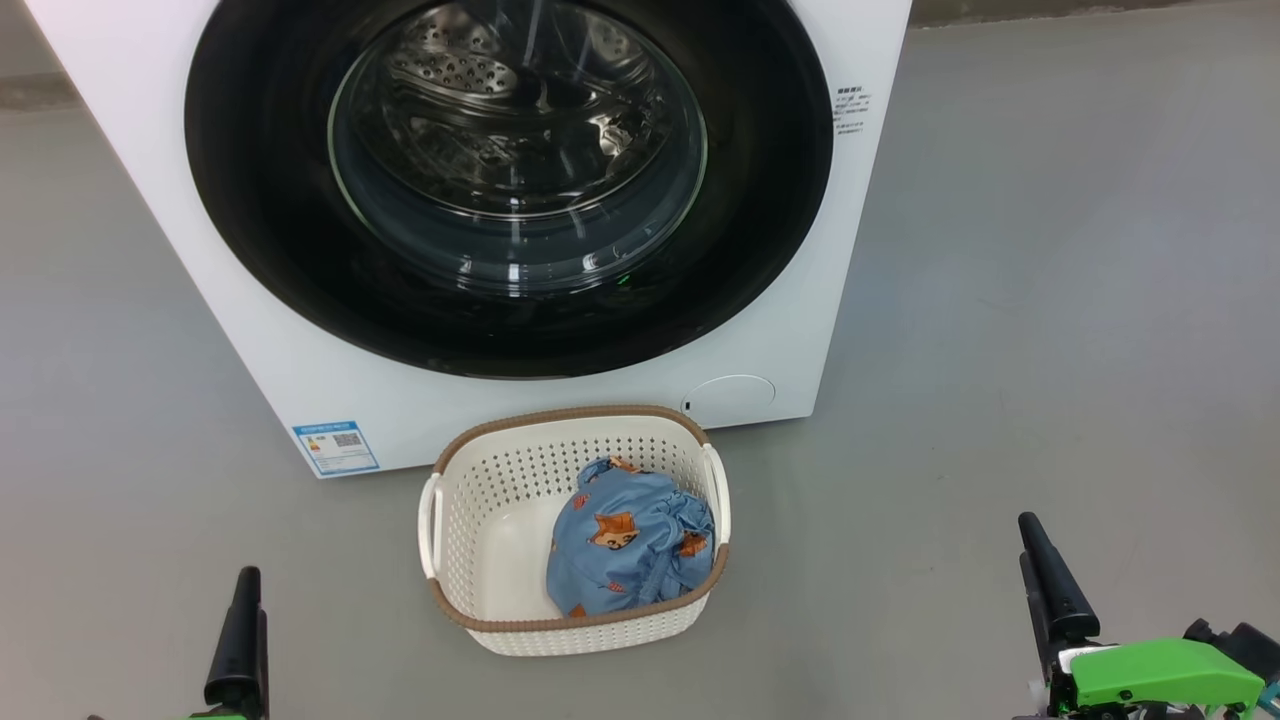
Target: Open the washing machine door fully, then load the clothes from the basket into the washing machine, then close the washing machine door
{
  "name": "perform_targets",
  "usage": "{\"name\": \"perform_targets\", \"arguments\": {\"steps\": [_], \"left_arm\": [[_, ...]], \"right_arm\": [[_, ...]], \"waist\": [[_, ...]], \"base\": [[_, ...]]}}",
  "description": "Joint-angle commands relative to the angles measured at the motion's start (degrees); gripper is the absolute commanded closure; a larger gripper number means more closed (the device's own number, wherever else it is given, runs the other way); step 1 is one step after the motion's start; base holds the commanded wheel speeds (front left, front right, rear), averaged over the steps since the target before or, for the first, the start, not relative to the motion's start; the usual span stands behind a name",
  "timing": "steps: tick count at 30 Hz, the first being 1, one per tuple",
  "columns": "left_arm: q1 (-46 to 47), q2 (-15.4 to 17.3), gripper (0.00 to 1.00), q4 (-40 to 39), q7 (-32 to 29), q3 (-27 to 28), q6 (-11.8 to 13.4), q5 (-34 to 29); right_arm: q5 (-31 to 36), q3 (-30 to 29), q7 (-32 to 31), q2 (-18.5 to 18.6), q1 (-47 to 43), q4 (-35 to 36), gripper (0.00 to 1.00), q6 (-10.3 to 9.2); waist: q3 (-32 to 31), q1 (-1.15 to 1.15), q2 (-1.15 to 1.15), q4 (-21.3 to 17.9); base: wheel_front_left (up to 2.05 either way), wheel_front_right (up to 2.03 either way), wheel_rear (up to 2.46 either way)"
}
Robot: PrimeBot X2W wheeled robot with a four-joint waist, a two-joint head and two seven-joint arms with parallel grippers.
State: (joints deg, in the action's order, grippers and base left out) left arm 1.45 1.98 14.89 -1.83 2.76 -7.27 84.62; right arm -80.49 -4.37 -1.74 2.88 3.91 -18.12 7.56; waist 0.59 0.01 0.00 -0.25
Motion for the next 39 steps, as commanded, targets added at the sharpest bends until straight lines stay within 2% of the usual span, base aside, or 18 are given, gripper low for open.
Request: {"name": "perform_targets", "arguments": {"steps": [1, 23, 39], "left_arm": [[2.14, 1.51, 0.00, -2.10, 0.61, 0.25, -0.08, -1.65], [1.76, 3.84, 0.00, -2.04, 4.33, -1.41, -0.11, -18.66], [2.10, 4.67, 0.00, -0.48, 7.03, -2.06, -0.13, -32.07]], "right_arm": [[2.02, 0.74, 0.65, 0.92, 2.82, 1.72, 0.00, -0.02], [19.89, 4.73, 4.33, 2.46, 4.89, 1.44, 0.00, -0.03], [32.25, 7.79, 7.01, 3.30, 7.54, -2.68, 0.00, -0.04]], "waist": [[0.02, 0.00, 0.00, -0.01], [0.11, 0.00, 0.00, -0.17], [-0.32, 0.00, 0.00, -0.15]], "base": [[0.00, 0.00, 0.00], [0.00, 0.00, 0.00], [0.00, 0.00, 0.00]]}}
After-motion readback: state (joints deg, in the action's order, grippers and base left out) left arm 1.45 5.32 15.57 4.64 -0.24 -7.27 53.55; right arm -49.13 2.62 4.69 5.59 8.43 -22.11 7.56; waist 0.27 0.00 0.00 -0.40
